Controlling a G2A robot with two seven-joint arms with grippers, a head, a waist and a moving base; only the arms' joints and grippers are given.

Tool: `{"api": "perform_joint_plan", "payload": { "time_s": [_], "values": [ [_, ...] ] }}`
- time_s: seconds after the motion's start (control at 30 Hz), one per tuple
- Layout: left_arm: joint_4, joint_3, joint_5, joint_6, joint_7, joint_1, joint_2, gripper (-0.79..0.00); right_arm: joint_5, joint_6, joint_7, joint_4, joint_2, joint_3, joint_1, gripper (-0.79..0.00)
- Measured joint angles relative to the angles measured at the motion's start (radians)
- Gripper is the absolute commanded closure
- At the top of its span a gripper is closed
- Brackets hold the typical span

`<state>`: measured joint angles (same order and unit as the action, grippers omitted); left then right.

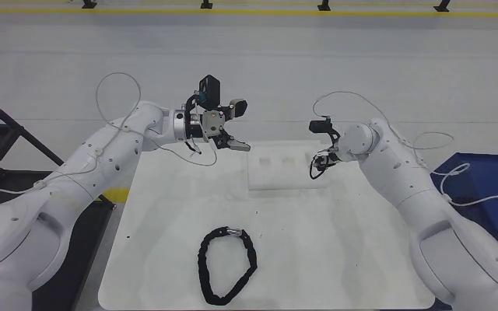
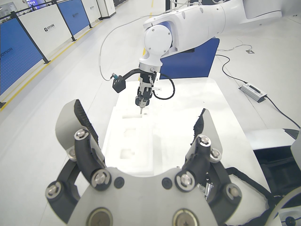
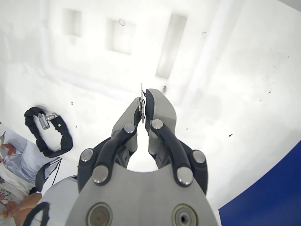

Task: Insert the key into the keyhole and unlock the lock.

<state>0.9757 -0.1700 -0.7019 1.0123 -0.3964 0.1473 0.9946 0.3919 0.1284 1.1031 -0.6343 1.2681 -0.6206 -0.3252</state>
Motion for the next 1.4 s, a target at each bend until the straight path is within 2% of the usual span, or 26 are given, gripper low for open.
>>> {"api": "perform_joint_plan", "payload": {
  "time_s": [0.2, 0.43, 0.63, 0.8, 0.93, 1.13, 1.4],
  "values": [
    [0.000, 0.000, 0.000, 0.000, 0.000, 0.000, 0.000, -0.785, 0.015, -0.007, 0.033, -0.298, -0.092, -0.126, -0.109, 0.000],
    [0.000, 0.000, 0.000, 0.000, 0.000, 0.000, 0.000, -0.785, -0.051, 0.049, 0.102, -0.684, -0.209, -0.390, -0.341, 0.000],
    [0.000, 0.000, 0.000, 0.000, 0.000, 0.000, 0.000, -0.785, -0.197, 0.154, 0.112, -0.871, -0.257, -0.574, -0.508, 0.000],
    [0.000, 0.000, 0.000, 0.000, 0.000, 0.000, 0.000, -0.785, -0.356, 0.258, 0.105, -0.916, -0.274, -0.666, -0.588, 0.000],
    [0.000, 0.000, 0.000, 0.000, 0.000, 0.000, 0.000, -0.785, -0.512, 0.339, 0.096, -0.899, -0.282, -0.719, -0.632, 0.000],
    [0.000, 0.000, 0.000, 0.000, 0.000, 0.000, 0.000, -0.785, -0.658, 0.405, 0.000, -0.839, -0.282, -0.758, -0.674, 0.000],
    [0.000, 0.000, 0.000, 0.000, 0.000, 0.000, 0.000, -0.785, -0.670, 0.415, -0.006, -0.832, -0.281, -0.759, -0.675, 0.000]
  ]
}}
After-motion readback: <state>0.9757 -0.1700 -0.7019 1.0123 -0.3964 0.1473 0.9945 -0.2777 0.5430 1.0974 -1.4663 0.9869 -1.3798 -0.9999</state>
